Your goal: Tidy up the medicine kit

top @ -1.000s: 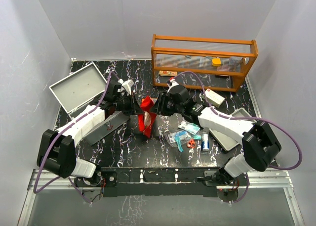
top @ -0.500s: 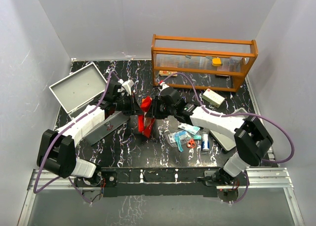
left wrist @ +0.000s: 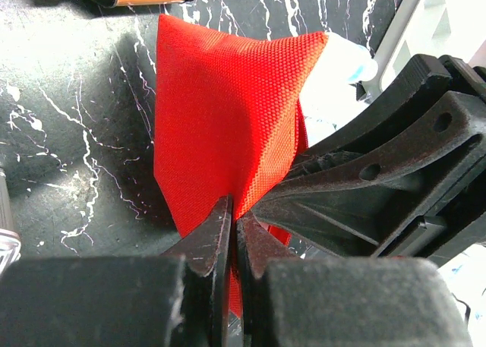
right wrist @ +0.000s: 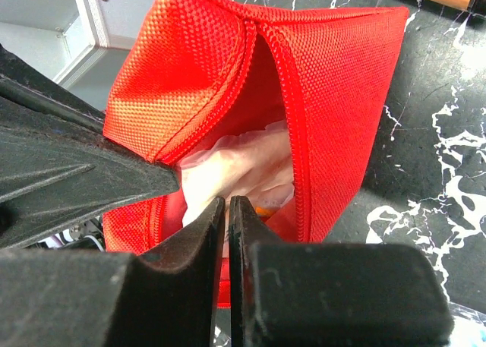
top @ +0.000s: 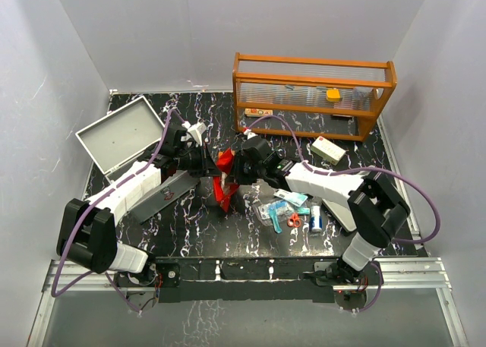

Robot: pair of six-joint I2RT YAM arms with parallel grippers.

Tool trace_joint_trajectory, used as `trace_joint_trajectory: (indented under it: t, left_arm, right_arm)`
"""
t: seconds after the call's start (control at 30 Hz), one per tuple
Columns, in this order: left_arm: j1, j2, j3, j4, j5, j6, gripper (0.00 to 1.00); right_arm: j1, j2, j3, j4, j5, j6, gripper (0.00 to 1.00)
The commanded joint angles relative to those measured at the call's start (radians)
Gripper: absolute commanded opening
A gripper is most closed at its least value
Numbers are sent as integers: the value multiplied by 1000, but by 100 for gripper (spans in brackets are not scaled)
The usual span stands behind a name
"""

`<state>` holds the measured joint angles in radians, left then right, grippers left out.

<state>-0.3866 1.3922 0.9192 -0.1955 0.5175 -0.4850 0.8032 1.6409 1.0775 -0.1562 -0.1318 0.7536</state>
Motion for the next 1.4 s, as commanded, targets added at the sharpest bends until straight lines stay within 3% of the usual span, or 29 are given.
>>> trace_joint_trajectory:
  t: [0.0, 0.33, 0.63, 0.8, 1.03, 1.37]
  left_arm:
    - [-4, -28, 42, -13, 27, 16, 0]
    - [-3, -28, 46, -25, -21, 36, 0]
    - [-3, -30, 37, -7, -14, 59, 0]
    - [-3, -41, 27, -4, -15, 87, 0]
    - [-3, -55, -3, 31, -14, 92, 0]
    - [-3, -84, -40, 60, -43, 116, 0]
  right_arm:
    - [0, -47, 26, 60, 31, 1, 7]
    - [1, -290, -82, -41, 195, 0, 19]
    - [-1, -460, -201, -353, 564, -75, 44]
    - [-1, -425, -159, -452, 609, -255, 48]
    - [2, -264, -71, -593, 618, -369, 48]
    - [5, -136, -53, -614, 552, -497, 45]
